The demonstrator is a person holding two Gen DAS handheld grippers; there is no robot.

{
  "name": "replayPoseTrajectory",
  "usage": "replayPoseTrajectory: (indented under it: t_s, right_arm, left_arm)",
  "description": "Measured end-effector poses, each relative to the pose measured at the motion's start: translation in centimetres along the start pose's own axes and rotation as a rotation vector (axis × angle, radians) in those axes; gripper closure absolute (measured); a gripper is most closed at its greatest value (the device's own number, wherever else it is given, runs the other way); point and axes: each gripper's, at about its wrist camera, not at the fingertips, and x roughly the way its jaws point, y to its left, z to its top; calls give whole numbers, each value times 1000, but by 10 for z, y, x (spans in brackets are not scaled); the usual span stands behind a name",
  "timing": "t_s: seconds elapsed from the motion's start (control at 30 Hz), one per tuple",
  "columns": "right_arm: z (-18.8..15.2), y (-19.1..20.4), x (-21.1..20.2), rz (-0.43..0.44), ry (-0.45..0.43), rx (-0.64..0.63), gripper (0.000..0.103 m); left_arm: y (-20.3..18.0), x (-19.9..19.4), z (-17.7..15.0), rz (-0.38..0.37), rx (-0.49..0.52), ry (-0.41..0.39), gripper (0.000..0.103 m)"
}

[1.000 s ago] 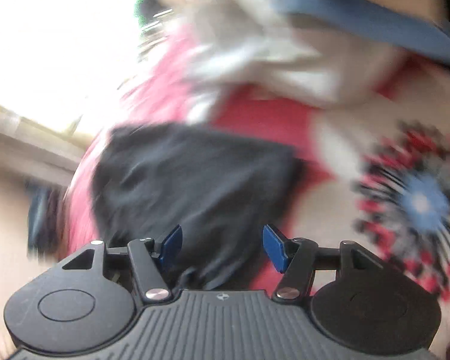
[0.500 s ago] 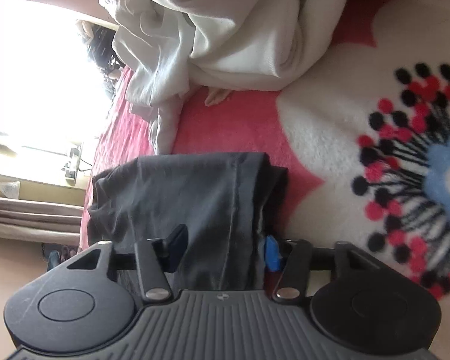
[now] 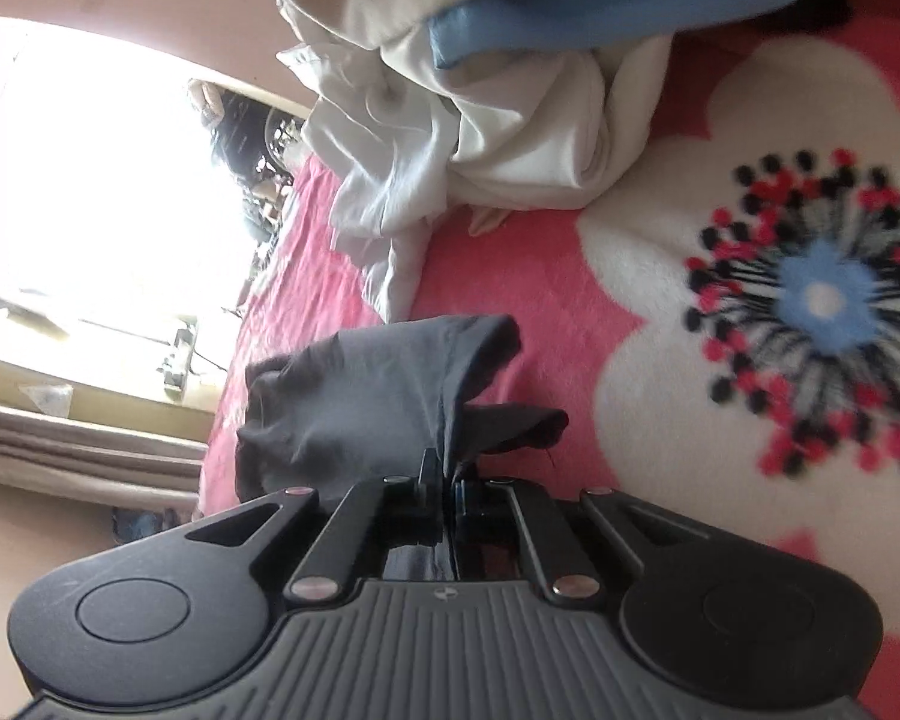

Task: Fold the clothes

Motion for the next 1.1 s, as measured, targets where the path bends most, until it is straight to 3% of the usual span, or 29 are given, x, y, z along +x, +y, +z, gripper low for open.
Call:
replayPoseTrajectory:
  t_s: [0.2,0.4,0.77,0.93,1.1]
  right_arm:
    - [-13,1,-57,-121,0,12,99]
    - [-21,10,-76,-164,-9,36,99]
    - [17,125,22,-73,74,-141,99]
    - [34,174,90,-95,124,-209,99]
    - [40,211,153,-143,182,-254,99]
  left_arm:
    - [-32,6,-12,-156,-66,-46,98]
    - [-33,6,-28,-188,-150,-90,98]
    - [85,-57,-31,-98,-540,-308,98]
    - [147,-71,-41,-105,-737,-397,98]
    - [192,-83,-49,-91,-841,-446,98]
